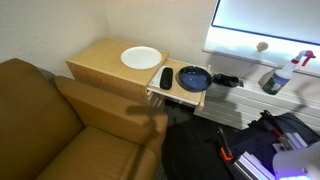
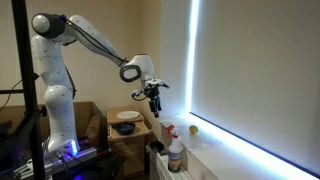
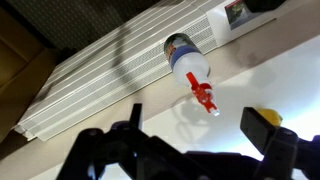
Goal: Put the spray bottle on the window sill
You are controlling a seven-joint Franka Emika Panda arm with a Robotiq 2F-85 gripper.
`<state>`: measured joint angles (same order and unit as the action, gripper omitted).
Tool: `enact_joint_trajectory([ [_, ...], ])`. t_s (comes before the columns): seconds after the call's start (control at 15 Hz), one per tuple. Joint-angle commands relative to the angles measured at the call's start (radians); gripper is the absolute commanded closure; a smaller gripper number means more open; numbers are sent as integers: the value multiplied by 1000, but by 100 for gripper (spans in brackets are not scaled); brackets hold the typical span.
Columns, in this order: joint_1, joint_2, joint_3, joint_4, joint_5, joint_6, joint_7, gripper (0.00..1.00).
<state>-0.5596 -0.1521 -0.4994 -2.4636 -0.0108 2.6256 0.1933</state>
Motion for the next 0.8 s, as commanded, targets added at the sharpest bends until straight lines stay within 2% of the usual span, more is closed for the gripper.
enact_joint_trajectory([
  [0.0, -1, 31, -6, 28, 36, -2, -13, 0],
  [0.2, 9, 74, -11, 60, 60, -3, -13, 0],
  [0.33, 24, 106, -29, 91, 120, -17, -178, 0],
  [0.47, 20, 149, -33, 137, 116, -8, -252, 0],
  [0.67, 26, 217, -21, 196, 108, -3, -314, 0],
  [0.73, 34, 247, -9, 211, 117, 10, -299, 0],
])
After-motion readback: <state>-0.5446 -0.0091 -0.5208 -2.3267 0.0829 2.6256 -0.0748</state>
